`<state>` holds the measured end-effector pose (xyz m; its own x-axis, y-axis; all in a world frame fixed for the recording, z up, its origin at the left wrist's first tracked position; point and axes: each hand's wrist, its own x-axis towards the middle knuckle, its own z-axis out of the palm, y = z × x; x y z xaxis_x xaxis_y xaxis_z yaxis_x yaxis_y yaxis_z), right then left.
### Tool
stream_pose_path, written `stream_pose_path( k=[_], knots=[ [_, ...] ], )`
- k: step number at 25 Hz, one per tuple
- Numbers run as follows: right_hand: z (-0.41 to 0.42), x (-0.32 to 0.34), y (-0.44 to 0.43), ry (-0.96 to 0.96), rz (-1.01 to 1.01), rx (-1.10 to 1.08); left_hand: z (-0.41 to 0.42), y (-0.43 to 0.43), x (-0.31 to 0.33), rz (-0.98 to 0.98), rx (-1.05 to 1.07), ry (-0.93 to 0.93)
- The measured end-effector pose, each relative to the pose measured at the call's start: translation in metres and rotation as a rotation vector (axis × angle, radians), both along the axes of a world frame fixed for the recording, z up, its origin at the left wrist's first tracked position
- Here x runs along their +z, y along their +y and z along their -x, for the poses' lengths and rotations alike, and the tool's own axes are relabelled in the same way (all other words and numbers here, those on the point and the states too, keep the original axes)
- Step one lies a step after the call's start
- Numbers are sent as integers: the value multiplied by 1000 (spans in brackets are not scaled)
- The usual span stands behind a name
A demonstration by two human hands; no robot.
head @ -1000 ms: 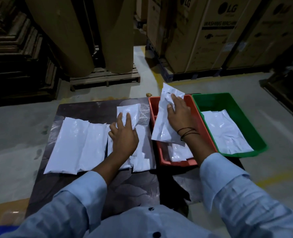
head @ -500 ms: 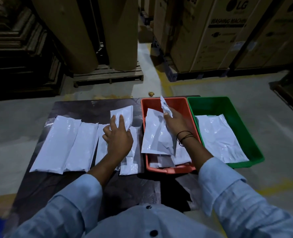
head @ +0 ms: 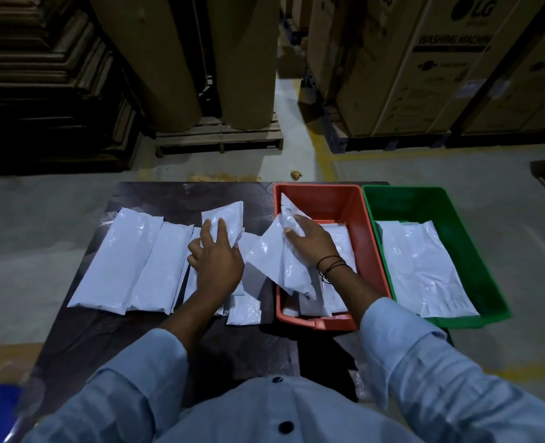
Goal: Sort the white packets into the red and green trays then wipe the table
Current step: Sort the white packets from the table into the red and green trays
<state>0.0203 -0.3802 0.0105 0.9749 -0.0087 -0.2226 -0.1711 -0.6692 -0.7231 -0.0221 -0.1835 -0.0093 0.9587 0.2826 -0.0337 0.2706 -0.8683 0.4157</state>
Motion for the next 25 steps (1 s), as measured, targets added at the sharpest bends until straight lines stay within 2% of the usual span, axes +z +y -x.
stream_pose_path(
  k=[7,12,16,19,22,25],
  knots=[
    [6,-4,35,-75,82,17,-5,20,-6,7,8,1],
    [8,20,76,-397,296,191,-9,49,-1,5,46,-25],
    [6,7,118,-227,453,348,-7,75,1,0,81,-15],
    [6,-14,129,-150,537,367,-1,92,-2,-4,90,-2],
    [1,-14,130,-180,505,337,3,106,-6,9,107,17],
    [-8,-5,117,-276,377,273,1,105,-3,30,94,10]
  ],
)
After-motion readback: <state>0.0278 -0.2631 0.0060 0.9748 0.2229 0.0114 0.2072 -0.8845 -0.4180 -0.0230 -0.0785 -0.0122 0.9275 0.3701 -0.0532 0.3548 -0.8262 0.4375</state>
